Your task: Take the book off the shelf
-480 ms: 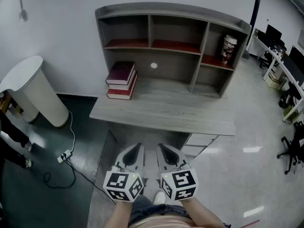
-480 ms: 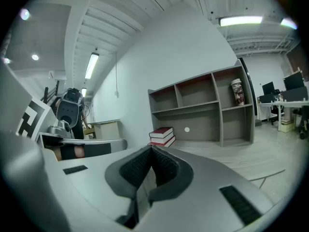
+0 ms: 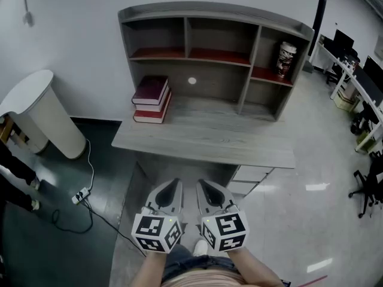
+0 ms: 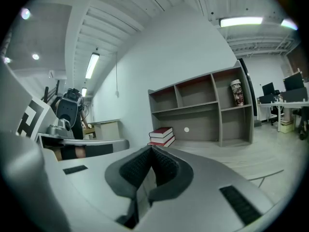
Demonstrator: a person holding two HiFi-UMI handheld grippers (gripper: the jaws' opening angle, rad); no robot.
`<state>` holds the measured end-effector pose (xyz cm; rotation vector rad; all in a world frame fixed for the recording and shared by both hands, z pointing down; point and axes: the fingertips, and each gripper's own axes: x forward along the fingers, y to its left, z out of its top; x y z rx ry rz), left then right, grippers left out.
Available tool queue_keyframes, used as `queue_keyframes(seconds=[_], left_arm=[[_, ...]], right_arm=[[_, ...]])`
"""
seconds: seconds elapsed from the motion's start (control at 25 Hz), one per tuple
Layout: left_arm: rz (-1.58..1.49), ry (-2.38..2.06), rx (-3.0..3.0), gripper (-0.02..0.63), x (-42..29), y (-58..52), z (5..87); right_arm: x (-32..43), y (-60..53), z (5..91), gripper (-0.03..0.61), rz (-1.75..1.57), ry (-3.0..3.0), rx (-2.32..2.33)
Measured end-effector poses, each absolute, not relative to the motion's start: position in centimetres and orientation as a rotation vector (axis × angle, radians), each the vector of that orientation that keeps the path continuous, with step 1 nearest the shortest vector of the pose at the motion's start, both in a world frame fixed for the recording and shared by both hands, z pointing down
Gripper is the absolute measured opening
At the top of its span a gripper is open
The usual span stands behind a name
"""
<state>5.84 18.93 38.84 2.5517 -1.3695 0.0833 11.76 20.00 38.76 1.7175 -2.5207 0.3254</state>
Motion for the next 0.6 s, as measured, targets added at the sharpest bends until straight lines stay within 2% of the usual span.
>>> queue_keyframes(seconds=[0.6], left_arm=[[0.076, -1.472, 2.521, 0.012, 4.2, 18.6, 37.5]], right_arm=[[12.5, 19.5, 38.1, 0.008, 0.345, -2.513, 1.774]])
